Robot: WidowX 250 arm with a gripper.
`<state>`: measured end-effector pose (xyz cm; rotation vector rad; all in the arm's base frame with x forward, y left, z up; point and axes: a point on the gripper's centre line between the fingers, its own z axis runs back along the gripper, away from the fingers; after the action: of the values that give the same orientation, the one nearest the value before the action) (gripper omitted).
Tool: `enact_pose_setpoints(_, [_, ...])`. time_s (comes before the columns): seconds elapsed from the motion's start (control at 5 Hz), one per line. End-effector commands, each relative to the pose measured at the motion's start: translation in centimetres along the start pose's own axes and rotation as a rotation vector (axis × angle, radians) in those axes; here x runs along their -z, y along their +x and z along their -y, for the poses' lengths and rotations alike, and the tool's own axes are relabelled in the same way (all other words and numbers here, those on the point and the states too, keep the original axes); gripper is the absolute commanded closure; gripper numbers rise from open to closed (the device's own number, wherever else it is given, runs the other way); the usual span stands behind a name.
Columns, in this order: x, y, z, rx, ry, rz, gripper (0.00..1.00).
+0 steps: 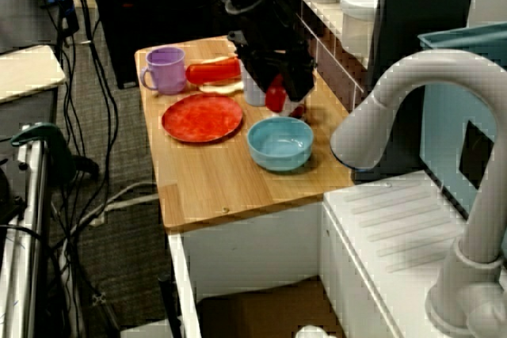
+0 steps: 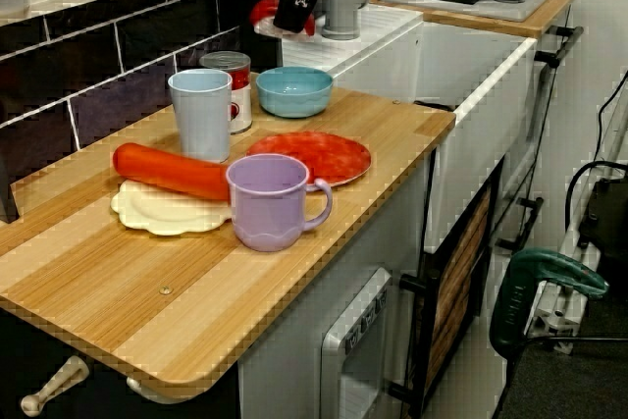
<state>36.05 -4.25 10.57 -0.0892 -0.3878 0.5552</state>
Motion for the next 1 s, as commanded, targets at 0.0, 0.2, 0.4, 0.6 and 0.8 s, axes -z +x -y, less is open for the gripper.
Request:
enact_pose_setpoints(0.0, [-0.6, -1.3, 0.6, 0.052, -0.007, 0.04, 1.0])
enact_pose_setpoints(0.2, [-0.4, -2.0, 0.3, 0.063, -0.005, 0.039, 1.0])
enact_pose_setpoints(0.4, [0.3, -2.5, 0.1, 0.077, 0.011, 0.037, 1.0])
enact_pose_setpoints(0.6, [1.3, -2.8, -0.4, 0.107, 0.03, 0.03, 1.0])
enact_pose_setpoints(0.8, [2.0, -3.6, -0.8, 0.133, 0.044, 0.035, 1.0])
